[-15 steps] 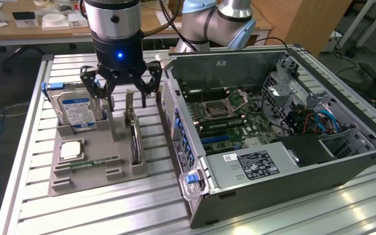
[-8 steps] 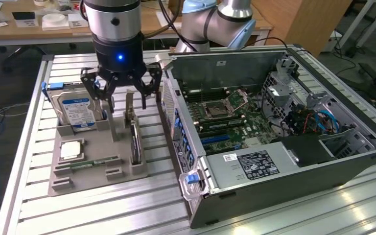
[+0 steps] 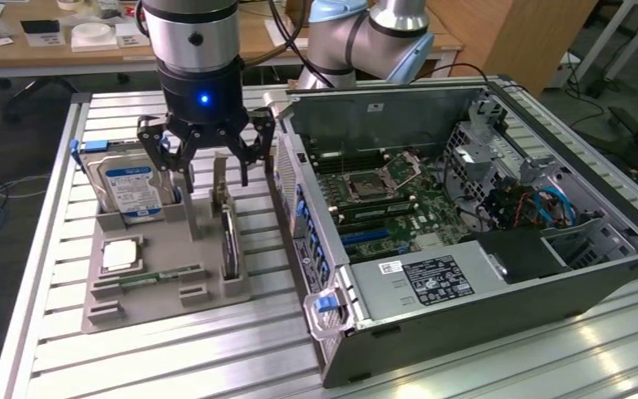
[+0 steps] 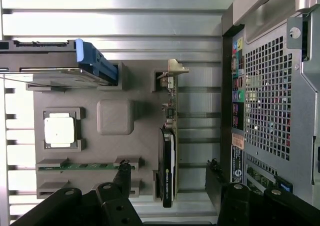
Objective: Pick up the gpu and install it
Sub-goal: 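Pick up the gpu and move the gpu toward the slot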
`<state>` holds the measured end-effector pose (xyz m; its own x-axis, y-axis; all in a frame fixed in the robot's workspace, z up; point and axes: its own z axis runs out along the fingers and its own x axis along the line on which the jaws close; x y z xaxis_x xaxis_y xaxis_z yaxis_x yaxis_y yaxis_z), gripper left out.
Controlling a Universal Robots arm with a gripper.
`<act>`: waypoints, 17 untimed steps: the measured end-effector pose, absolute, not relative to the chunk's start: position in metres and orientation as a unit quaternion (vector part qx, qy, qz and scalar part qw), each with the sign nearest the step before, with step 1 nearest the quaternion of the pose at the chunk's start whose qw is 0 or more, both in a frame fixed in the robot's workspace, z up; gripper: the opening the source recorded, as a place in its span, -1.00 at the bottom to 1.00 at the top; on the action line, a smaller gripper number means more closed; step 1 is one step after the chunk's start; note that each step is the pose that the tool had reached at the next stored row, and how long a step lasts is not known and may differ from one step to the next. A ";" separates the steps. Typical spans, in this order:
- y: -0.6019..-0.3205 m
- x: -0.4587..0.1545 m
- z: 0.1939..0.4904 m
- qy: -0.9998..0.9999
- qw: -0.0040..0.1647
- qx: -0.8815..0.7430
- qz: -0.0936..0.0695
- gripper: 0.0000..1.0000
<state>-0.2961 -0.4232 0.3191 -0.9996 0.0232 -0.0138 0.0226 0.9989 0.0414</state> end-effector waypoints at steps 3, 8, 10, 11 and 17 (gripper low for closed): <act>-0.423 -0.296 0.319 1.000 0.007 0.011 0.021 0.41; -0.423 -0.296 0.319 1.000 0.007 0.011 0.021 0.41; -0.423 -0.296 0.319 1.000 0.007 0.011 0.021 0.41; -0.423 -0.296 0.317 1.000 0.007 0.011 0.021 0.41; -0.427 -0.296 0.307 1.000 0.007 0.011 0.021 0.41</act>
